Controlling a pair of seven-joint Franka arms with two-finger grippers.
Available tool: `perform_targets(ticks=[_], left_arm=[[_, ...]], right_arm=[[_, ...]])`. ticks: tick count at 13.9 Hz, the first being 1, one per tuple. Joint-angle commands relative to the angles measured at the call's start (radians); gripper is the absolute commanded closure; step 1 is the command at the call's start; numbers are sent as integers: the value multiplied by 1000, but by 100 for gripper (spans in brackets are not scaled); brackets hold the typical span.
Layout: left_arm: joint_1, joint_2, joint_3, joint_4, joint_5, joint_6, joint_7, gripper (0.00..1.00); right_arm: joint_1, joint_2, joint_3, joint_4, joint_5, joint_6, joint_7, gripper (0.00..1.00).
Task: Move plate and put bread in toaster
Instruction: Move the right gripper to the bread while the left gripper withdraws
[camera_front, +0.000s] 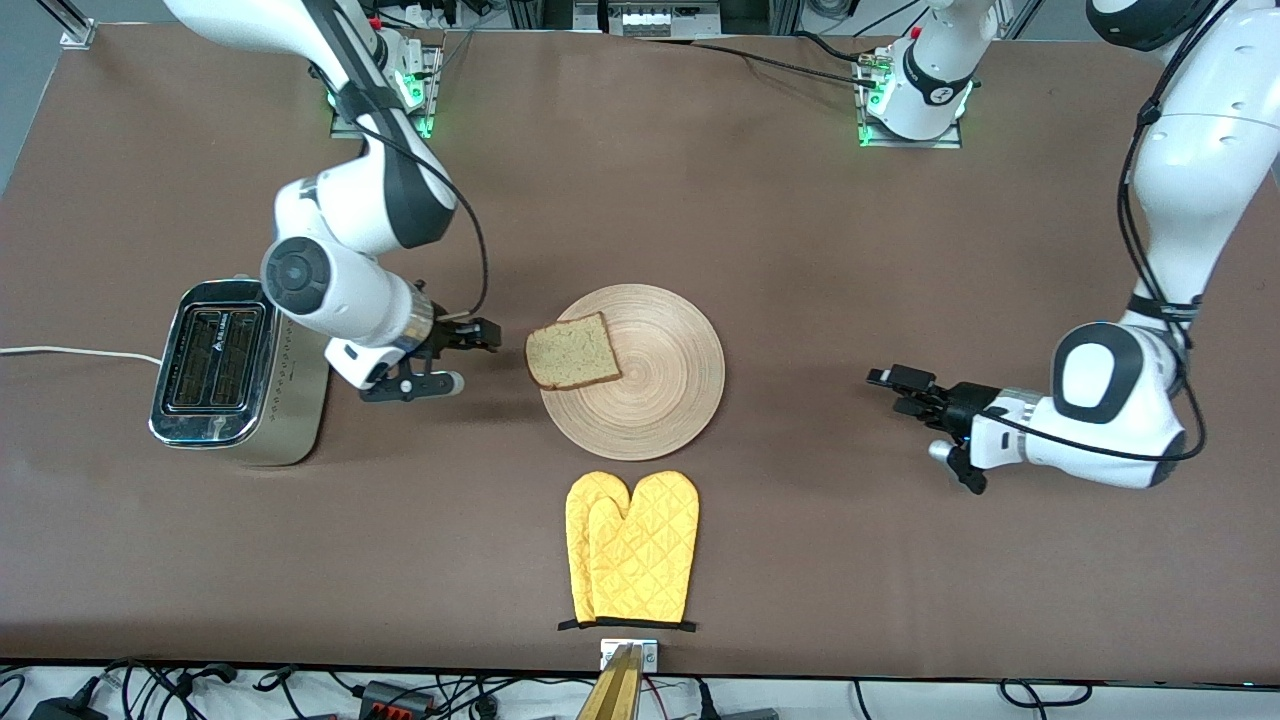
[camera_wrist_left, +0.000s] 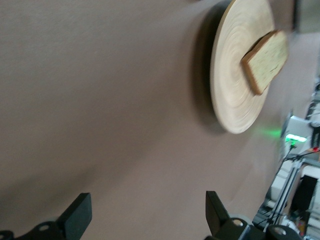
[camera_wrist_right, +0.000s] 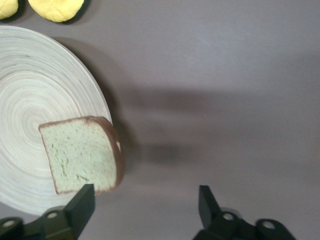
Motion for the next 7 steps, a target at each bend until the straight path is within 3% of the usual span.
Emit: perform_targets(ticks=[1, 4, 7], left_arm=[[-9, -9, 0, 87, 135, -118, -35, 0], [-18, -12, -4, 147, 291, -217, -45, 0], [-18, -96, -8, 155, 402, -257, -121, 0]], right_arm=[[10, 53, -8, 20, 85, 49, 7, 16], [48, 103, -8, 37, 125, 94, 7, 17], [88, 139, -8, 41, 125, 130, 21, 19]])
